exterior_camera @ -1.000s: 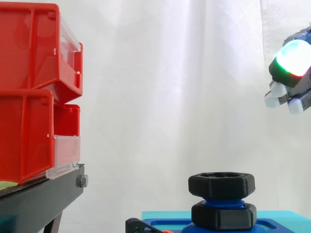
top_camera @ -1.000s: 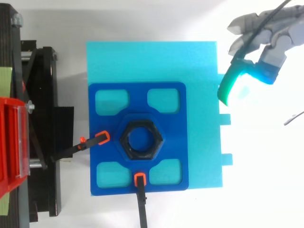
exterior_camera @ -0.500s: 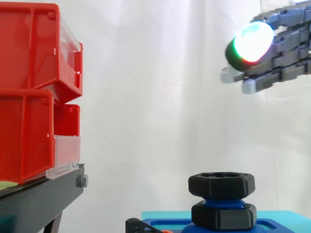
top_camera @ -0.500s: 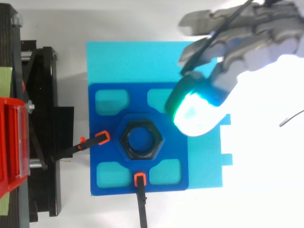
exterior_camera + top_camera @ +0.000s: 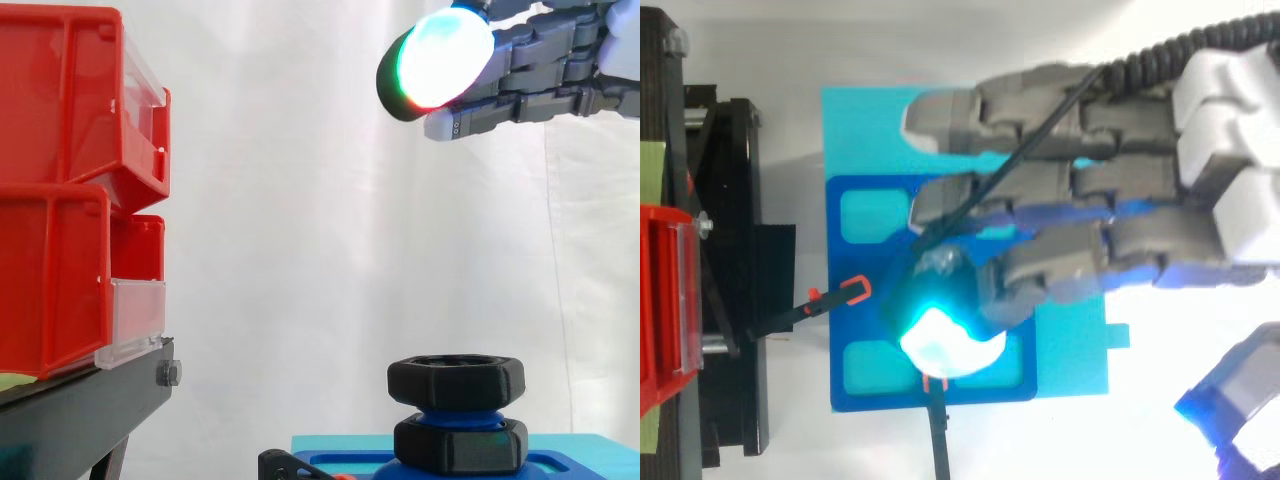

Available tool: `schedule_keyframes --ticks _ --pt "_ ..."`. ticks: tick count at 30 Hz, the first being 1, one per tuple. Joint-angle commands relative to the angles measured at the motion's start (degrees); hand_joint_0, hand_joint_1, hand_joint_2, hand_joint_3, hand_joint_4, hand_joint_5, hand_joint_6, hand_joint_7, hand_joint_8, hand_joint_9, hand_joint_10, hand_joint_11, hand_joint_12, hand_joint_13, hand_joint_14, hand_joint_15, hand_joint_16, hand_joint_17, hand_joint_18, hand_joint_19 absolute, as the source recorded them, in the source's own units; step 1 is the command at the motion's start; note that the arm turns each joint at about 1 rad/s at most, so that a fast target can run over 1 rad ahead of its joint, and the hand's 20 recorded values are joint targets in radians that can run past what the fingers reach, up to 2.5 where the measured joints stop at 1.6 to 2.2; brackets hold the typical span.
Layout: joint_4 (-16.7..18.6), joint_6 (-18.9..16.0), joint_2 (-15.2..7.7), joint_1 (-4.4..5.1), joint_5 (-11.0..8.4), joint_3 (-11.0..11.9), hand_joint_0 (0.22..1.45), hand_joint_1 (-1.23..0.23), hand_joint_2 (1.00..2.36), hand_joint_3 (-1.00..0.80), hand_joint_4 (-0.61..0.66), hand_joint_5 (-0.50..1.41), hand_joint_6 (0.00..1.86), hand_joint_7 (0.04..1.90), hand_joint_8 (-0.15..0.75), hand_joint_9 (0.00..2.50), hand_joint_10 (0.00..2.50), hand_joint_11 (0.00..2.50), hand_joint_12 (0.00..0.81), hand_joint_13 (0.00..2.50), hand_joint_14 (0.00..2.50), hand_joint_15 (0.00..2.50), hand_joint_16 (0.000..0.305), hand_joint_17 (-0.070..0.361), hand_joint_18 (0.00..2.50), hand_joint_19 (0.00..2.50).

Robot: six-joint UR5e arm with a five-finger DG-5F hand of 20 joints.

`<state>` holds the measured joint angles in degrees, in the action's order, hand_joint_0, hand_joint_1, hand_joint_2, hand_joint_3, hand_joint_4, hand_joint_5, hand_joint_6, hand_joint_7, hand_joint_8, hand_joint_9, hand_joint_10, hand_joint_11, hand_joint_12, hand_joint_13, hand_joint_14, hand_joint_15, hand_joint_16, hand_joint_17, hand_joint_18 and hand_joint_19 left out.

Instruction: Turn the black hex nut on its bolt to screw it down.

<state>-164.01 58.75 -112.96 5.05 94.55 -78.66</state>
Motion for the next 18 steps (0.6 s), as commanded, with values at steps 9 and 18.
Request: schedule_keyframes --ticks 9,18 --pt "0.62 2.6 -5.6 2.51 -1.03 1.05 0.47 -0.51 1.0 -0.5 0.15 -0.2 0.5 0.71 0.254 0.3 0.01 0.22 0.346 0.07 0.0 0.01 0.058 0.132 0.01 0.27" --pt "0.88 2.95 -12.72 2.95 -1.03 7.47 0.48 -0.52 1.0 -0.5 0.13 -0.19 0.5 0.71 0.252 0.31 0.01 0.23 0.343 0.07 0.0 0.01 0.058 0.131 0.02 0.28"
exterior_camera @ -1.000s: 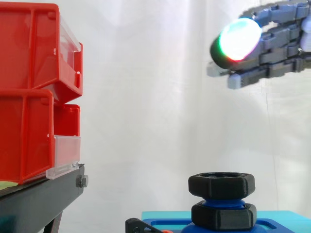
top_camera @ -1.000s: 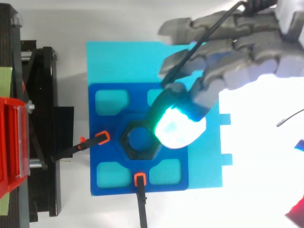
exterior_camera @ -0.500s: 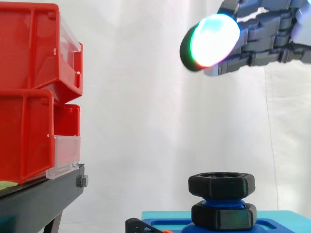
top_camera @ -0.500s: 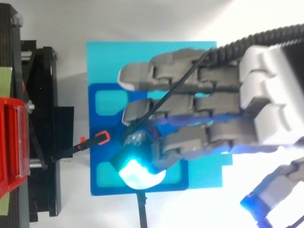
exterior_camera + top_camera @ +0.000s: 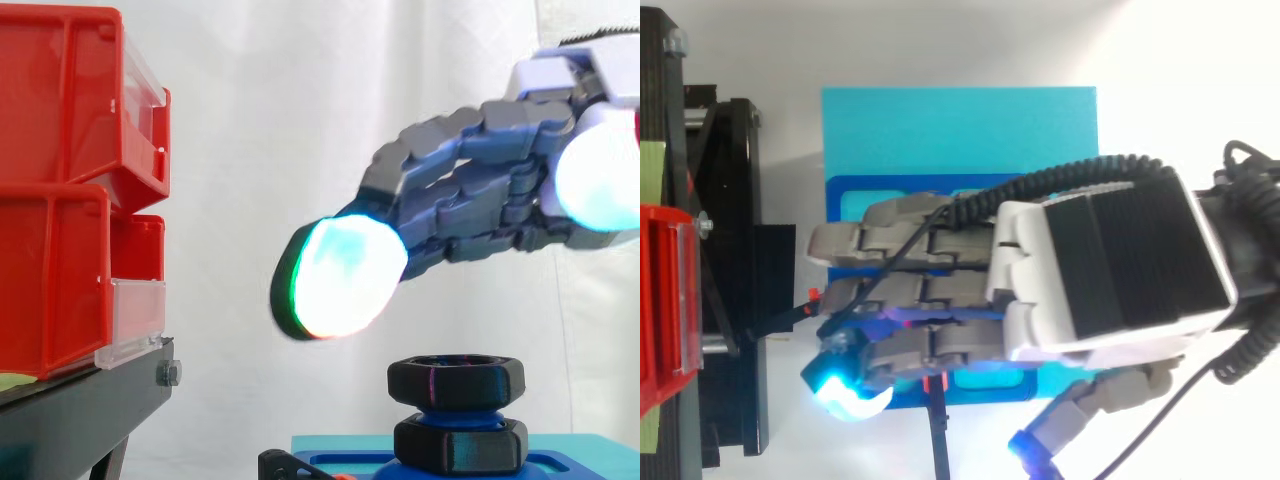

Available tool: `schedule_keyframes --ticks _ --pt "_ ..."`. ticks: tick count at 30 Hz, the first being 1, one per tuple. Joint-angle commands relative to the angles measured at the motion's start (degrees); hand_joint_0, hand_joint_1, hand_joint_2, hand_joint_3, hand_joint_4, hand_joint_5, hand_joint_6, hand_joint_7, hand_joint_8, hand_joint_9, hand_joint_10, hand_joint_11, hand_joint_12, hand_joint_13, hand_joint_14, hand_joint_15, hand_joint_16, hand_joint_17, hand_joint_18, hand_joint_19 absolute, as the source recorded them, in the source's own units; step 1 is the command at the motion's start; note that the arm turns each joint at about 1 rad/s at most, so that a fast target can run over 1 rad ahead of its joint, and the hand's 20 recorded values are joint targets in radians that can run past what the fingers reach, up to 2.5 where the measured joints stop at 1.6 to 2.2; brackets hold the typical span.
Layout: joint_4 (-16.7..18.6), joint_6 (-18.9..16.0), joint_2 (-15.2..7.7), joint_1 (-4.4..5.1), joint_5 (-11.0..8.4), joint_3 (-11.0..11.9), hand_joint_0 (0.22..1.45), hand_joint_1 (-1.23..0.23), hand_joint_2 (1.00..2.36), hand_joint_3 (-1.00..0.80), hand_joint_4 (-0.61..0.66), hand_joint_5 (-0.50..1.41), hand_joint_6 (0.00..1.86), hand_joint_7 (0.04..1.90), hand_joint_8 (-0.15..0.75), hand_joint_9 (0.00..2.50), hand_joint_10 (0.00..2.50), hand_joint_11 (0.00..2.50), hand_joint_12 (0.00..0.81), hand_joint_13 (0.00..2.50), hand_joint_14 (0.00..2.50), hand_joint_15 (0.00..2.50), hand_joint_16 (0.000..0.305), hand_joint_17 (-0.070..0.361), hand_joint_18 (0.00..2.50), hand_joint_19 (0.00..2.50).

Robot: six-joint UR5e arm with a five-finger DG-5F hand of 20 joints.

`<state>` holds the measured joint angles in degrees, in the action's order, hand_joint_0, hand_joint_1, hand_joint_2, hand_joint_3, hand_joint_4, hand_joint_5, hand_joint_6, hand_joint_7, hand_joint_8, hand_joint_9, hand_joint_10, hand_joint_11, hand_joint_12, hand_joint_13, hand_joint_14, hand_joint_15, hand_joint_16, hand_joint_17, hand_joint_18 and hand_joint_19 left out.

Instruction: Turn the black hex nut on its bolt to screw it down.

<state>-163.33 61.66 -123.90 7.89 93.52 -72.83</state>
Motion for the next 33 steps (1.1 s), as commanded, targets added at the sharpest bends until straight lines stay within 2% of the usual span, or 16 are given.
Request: schedule_keyframes --ticks 1,9,21,26,33 --pt "0.29 0.13 -1.96 0.02 0.0 1.82 0.48 -0.52 1.0 -0.5 0.13 -0.19 0.5 0.71 0.252 0.31 0.01 0.23 0.343 0.07 0.0 0.01 0.058 0.131 0.02 0.29" --pt "2.75 1.62 -2.66 0.02 0.17 1.9 0.48 -0.51 1.0 -0.5 0.14 -0.17 0.5 0.75 0.252 0.32 0.01 0.24 0.342 0.08 0.0 0.01 0.058 0.13 0.02 0.28" --pt "2.58 6.46 -3.89 -0.77 0.0 1.9 0.49 -0.53 1.0 -0.5 0.15 -0.14 0.5 0.8 0.261 0.38 0.01 0.24 0.342 0.13 0.0 0.0 0.058 0.129 0.09 0.27" --pt "2.14 8.57 -3.89 -1.12 0.17 1.9 0.49 -0.53 1.0 -0.5 0.18 -0.13 0.5 0.95 0.265 0.45 0.01 0.3 0.343 0.22 0.0 0.02 0.057 0.129 0.17 0.27" --pt "2.4 9.97 -3.89 -1.39 0.61 2.17 0.5 -0.54 1.0 -0.5 0.18 -0.12 0.5 1.01 0.274 0.51 0.01 0.35 0.343 0.28 0.0 0.05 0.057 0.128 0.21 0.29"
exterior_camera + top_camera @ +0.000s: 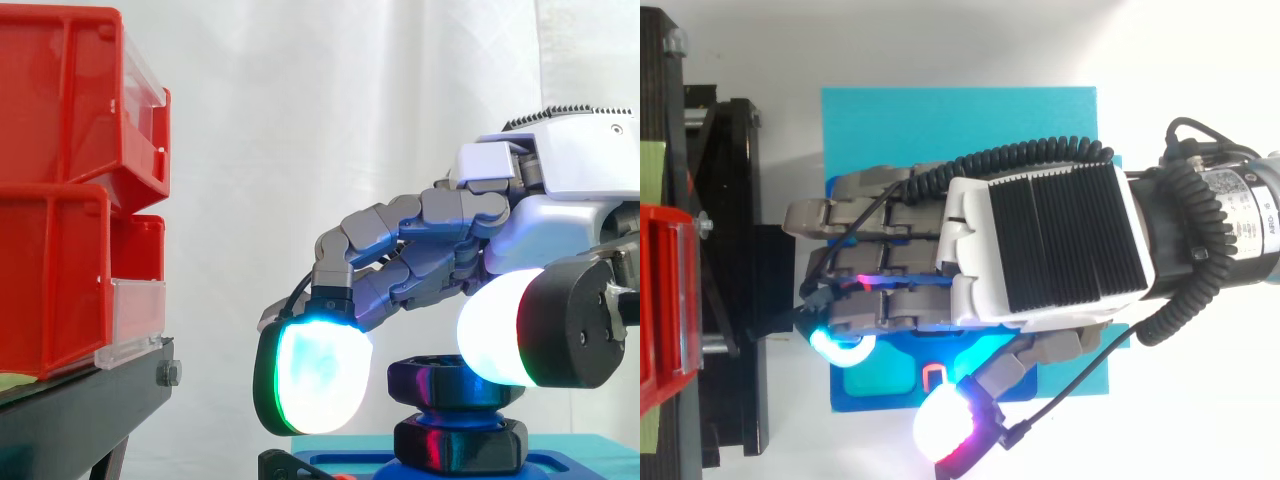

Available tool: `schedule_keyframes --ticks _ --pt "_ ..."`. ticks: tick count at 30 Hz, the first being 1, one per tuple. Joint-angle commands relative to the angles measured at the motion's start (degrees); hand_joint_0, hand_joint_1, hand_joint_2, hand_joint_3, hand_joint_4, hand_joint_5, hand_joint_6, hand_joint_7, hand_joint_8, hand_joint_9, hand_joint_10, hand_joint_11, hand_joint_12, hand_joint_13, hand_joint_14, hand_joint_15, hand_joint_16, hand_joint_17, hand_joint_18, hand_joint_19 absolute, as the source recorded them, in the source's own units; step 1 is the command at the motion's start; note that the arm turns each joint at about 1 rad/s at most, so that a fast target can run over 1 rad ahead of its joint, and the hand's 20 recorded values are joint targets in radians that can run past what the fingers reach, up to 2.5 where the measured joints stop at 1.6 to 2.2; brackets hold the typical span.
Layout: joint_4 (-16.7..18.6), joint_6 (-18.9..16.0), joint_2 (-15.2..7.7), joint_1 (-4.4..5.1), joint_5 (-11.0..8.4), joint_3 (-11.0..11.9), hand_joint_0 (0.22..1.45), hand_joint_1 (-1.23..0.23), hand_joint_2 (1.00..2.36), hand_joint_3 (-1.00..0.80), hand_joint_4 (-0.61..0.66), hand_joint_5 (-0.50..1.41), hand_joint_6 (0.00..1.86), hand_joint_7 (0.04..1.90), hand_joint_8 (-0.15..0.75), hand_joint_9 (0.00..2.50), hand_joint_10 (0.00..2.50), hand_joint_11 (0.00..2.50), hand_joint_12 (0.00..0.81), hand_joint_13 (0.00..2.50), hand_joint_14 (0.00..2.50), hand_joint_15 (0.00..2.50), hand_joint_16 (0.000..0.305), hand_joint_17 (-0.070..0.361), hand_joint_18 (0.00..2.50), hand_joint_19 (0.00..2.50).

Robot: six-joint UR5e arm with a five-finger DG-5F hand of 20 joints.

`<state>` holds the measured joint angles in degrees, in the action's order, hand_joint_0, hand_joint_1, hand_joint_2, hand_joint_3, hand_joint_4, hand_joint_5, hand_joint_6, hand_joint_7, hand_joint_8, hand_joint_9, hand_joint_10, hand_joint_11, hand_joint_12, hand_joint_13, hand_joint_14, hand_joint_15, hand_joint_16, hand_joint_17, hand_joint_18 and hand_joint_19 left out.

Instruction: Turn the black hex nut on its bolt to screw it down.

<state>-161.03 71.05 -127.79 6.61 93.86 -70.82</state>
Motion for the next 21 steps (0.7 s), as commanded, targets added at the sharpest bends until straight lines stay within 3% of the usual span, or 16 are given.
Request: schedule_keyframes --ticks 1,9,21 --pt "-0.16 0.75 0.0 -0.2 0.45 0.42 0.5 -0.54 1.0 -0.5 0.19 -0.12 0.5 1.02 0.272 0.51 0.01 0.34 0.344 0.28 0.0 0.05 0.057 0.128 0.21 0.29" --pt "-2.97 2.16 0.0 -0.55 2.12 3.32 0.5 -0.52 1.0 -0.5 0.2 -0.1 0.5 1.1 0.281 0.57 0.02 0.38 0.347 0.32 0.0 0.07 0.057 0.129 0.25 0.3" --pt "-3.67 2.42 0.0 -1.43 4.05 3.32 0.48 -0.44 1.0 -0.5 0.23 -0.07 0.5 1.11 0.292 0.63 0.02 0.36 0.351 0.34 0.0 0.07 0.059 0.134 0.25 0.31"
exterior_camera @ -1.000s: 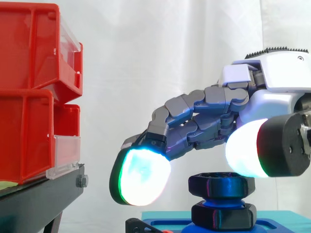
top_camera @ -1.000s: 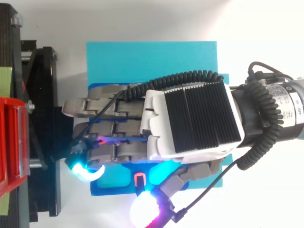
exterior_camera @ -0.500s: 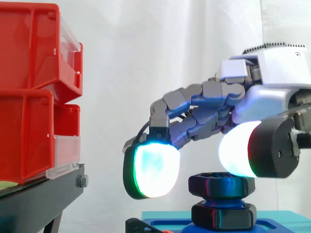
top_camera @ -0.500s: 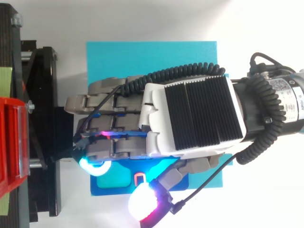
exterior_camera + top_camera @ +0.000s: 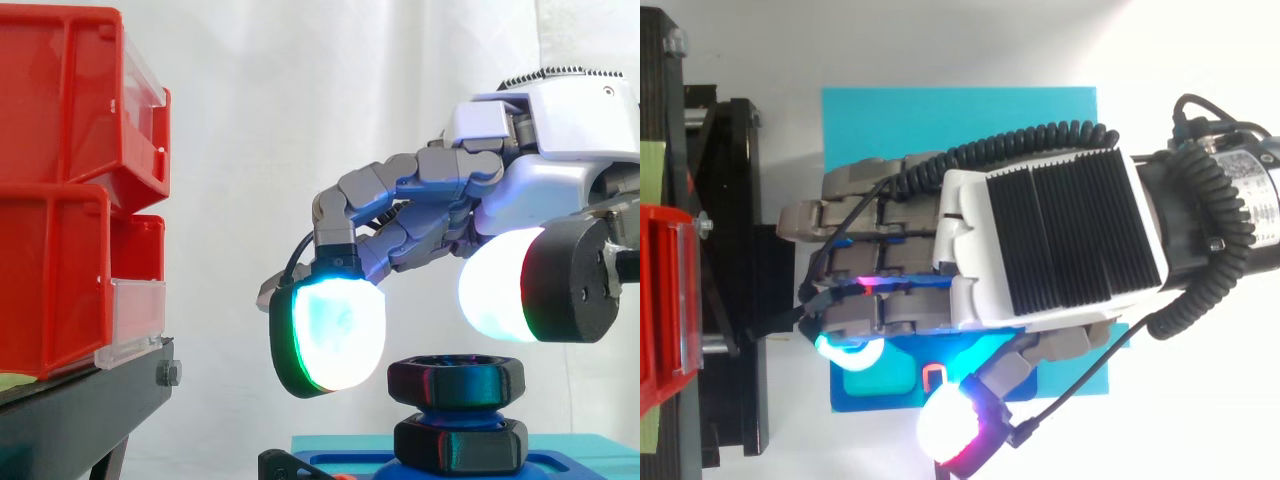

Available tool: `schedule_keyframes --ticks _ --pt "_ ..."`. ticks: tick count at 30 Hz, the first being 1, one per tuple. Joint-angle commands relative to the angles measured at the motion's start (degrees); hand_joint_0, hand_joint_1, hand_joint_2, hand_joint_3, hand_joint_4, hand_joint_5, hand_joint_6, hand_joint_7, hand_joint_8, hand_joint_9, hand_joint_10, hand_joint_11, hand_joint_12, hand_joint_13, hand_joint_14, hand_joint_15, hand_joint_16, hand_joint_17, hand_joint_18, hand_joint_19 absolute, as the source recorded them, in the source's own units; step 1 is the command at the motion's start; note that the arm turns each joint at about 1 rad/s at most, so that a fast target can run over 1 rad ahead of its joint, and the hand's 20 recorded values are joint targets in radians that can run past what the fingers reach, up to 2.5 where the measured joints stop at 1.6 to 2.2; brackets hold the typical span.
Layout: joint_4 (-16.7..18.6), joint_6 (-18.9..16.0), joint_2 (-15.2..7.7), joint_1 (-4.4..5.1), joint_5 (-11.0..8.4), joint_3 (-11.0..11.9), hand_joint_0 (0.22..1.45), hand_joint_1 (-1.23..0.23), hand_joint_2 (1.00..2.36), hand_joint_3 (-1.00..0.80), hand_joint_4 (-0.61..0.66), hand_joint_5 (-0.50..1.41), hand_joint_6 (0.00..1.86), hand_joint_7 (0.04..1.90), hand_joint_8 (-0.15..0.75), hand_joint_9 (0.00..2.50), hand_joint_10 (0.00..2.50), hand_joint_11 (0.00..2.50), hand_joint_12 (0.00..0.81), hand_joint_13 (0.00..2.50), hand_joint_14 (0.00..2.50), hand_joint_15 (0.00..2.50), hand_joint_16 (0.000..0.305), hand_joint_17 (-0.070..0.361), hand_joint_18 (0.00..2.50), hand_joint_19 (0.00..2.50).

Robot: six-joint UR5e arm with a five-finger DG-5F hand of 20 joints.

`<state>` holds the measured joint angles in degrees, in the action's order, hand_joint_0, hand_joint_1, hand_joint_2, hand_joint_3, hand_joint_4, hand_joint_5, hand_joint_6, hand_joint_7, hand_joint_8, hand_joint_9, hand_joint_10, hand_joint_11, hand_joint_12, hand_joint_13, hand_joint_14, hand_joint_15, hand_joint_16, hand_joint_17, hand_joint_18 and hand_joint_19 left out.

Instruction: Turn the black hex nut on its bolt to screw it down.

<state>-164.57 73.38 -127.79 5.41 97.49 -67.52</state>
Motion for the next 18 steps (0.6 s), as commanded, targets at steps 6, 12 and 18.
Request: schedule_keyframes --ticks 6,12,18 --pt "-0.84 0.71 0.0 -0.48 1.56 0.02 0.49 -0.44 1.0 -0.5 0.22 -0.06 0.5 1.14 0.293 0.66 0.02 0.36 0.352 0.36 0.0 0.07 0.059 0.133 0.3 0.31" --pt "-1.28 1.33 0.0 -0.84 1.83 0.02 0.49 -0.44 1.0 -0.5 0.22 -0.05 0.5 1.18 0.289 0.68 0.02 0.36 0.35 0.37 0.0 0.07 0.059 0.132 0.28 0.3" --pt "-1.28 1.68 0.0 -1.36 2.62 0.02 0.49 -0.44 1.0 -0.5 0.21 -0.04 0.5 1.21 0.289 0.69 0.01 0.35 0.35 0.38 0.0 0.07 0.058 0.131 0.29 0.3"
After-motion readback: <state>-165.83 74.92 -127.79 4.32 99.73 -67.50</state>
